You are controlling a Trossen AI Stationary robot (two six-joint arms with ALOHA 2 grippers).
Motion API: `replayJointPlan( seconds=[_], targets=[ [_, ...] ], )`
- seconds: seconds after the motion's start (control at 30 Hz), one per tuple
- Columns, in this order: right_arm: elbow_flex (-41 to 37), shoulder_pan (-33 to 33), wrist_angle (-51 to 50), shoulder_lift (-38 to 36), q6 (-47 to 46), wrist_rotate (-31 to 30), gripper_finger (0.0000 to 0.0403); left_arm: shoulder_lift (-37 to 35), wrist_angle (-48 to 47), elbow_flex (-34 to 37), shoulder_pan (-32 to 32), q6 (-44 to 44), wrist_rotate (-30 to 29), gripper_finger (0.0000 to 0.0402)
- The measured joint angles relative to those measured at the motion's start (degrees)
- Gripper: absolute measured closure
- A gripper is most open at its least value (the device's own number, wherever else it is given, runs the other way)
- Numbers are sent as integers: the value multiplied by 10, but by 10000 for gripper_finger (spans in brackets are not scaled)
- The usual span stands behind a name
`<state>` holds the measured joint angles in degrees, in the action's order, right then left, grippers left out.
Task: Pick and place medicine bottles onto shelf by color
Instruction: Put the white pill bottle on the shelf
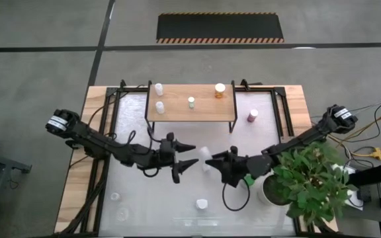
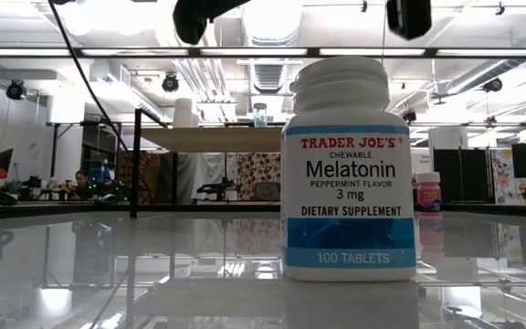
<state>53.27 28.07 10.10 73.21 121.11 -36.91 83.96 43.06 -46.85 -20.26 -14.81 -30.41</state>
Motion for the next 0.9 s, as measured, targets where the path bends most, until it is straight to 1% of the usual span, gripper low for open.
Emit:
replayJointPlan(
  seconds=[0.07,0.13,0.23,0.33,0.43,0.53,0.67,0.9],
  targets=[
    [0,16,15,0,28,-38,266,1,37,12,5,-5,14,162],
    [0,27,27,0,37,-61,266,7,79,21,11,-17,22,162],
    [0,37,27,0,36,-71,266,28,127,23,20,-28,35,162],
    [0,37,28,4,37,-78,266,63,182,14,31,-37,67,161],
    [0,37,27,14,50,-105,266,103,253,4,38,-46,108,161],
    [0,38,29,25,56,-133,266,130,302,-3,40,-59,114,161],
    [0,37,27,36,56,-142,266,143,309,-4,47,-74,106,161],
    [-1,37,26,39,58,-136,266,143,302,-5,56,-74,104,162]
  ],
)
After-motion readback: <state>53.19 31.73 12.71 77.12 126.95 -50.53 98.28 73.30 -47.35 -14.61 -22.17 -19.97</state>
